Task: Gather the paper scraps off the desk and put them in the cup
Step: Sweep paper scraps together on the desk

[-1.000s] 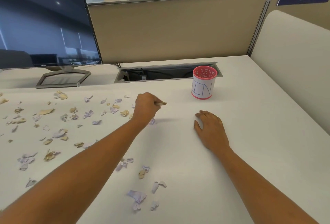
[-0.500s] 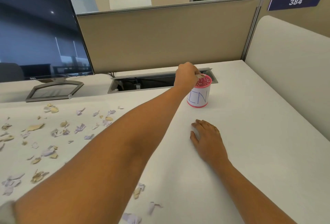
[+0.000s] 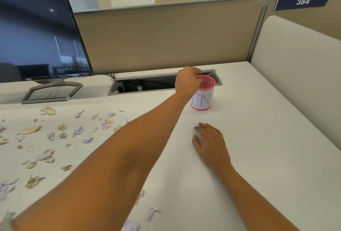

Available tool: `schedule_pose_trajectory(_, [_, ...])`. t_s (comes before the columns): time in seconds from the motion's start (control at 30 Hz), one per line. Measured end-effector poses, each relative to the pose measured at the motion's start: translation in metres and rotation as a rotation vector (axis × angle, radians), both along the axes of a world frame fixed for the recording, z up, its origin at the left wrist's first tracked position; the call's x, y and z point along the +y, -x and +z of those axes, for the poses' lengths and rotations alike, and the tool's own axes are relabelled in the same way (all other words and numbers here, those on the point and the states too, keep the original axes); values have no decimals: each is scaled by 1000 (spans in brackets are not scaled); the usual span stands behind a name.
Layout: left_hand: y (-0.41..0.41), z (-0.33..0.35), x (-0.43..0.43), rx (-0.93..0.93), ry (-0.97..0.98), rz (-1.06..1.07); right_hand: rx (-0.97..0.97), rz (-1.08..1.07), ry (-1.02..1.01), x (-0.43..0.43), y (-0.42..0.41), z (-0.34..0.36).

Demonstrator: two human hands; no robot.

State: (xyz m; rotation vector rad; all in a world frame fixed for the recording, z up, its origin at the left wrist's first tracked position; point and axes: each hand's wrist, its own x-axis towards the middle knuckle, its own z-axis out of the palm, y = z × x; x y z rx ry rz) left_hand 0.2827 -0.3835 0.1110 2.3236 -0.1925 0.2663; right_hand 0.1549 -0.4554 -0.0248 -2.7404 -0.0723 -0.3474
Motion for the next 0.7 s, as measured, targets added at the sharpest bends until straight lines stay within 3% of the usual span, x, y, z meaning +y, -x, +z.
schedule_pose_trajectory(0.1, [15, -6, 21, -3, 75, 6, 0, 1, 5, 0, 1, 0])
schedule_pose_trajectory(0.23, [42, -36, 62, 89, 36, 87, 11, 1, -17, -1, 0, -1])
schedule_pose_trajectory(0.5, [93, -103, 142, 259, -323, 258, 7, -4, -27, 0, 1, 0])
schedule_pose_trajectory(0.7, [103, -111, 152, 292, -376, 326, 29, 0, -11, 0, 1, 1])
